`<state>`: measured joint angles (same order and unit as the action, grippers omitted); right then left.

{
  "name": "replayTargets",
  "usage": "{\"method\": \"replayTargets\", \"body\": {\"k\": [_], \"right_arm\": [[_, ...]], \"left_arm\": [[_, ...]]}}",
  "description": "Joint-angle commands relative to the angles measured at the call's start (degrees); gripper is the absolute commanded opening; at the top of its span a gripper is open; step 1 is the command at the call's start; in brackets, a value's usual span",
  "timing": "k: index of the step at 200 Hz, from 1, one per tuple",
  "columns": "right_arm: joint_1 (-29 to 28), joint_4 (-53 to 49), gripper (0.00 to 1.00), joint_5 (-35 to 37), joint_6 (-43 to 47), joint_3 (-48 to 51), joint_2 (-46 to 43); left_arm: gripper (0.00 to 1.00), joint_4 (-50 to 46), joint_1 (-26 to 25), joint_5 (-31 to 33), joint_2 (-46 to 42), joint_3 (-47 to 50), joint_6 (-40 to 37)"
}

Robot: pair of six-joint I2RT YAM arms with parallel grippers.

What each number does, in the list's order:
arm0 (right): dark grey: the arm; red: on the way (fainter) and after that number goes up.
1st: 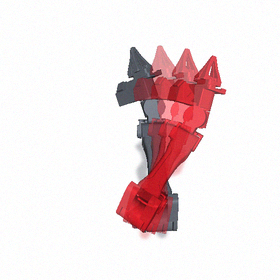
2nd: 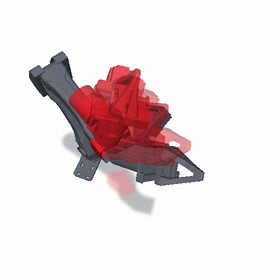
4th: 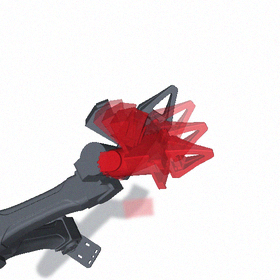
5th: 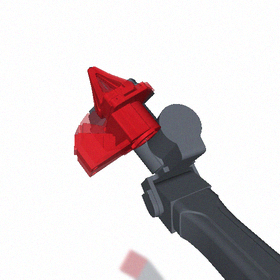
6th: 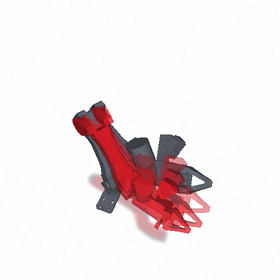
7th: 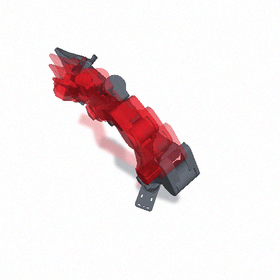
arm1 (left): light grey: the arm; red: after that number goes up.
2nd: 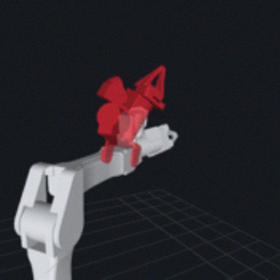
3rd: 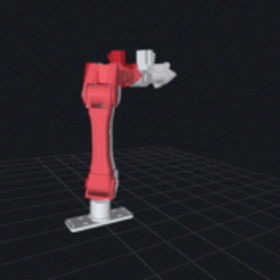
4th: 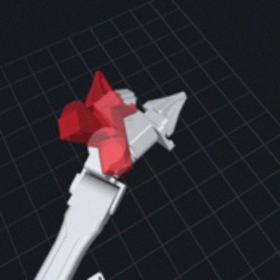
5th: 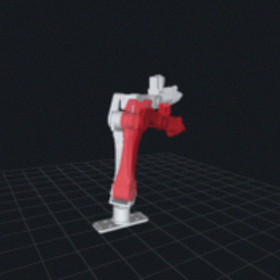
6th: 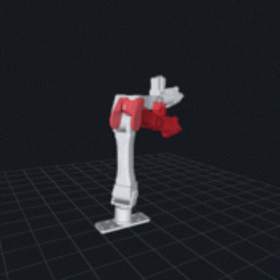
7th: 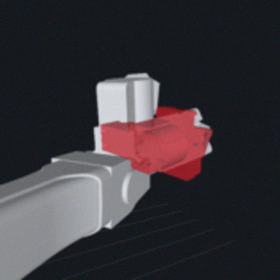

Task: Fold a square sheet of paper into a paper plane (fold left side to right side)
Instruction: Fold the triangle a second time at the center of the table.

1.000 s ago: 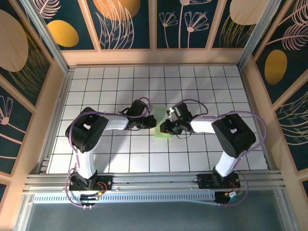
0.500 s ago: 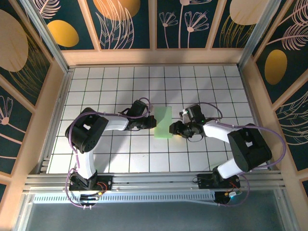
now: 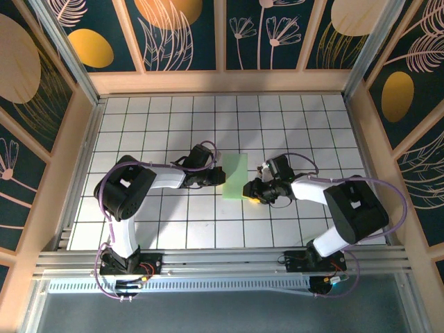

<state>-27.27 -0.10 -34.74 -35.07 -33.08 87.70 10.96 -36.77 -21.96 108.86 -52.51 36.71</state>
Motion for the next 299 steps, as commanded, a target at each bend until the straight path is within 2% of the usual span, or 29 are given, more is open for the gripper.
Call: {"method": "replayTargets", "body": {"k": [1,92,219,290,299], "right_arm": [[-0.53,1.58,0.41,-1.03,-0.97,0.47,1.05],[0.42,5.15,0.36,-1.82,-2.19,-0.7,1.25],[4.44,12.13,0.33,-4.71,-1.91,-7.78,10.84],[6.48,10.68,0.28,-6.13,1.03,-11.92,15.77],[6.63,10.36,0.26,-6.13,1.13,-11.92,15.82]], "left_arm": [[0.0,-3.93,-0.45,3.32,1.51,1.93,0.22],[0.0,-3.93,-0.62,3.49,1.11,2.06,0.3],[0.0,-2.88,-1.15,3.15,1.0,2.15,0.82],[0.0,-2.35,-1.16,3.89,-0.3,1.49,1.04],[0.03,-2.43,-1.18,4.25,-0.67,1.32,1.06]]}}
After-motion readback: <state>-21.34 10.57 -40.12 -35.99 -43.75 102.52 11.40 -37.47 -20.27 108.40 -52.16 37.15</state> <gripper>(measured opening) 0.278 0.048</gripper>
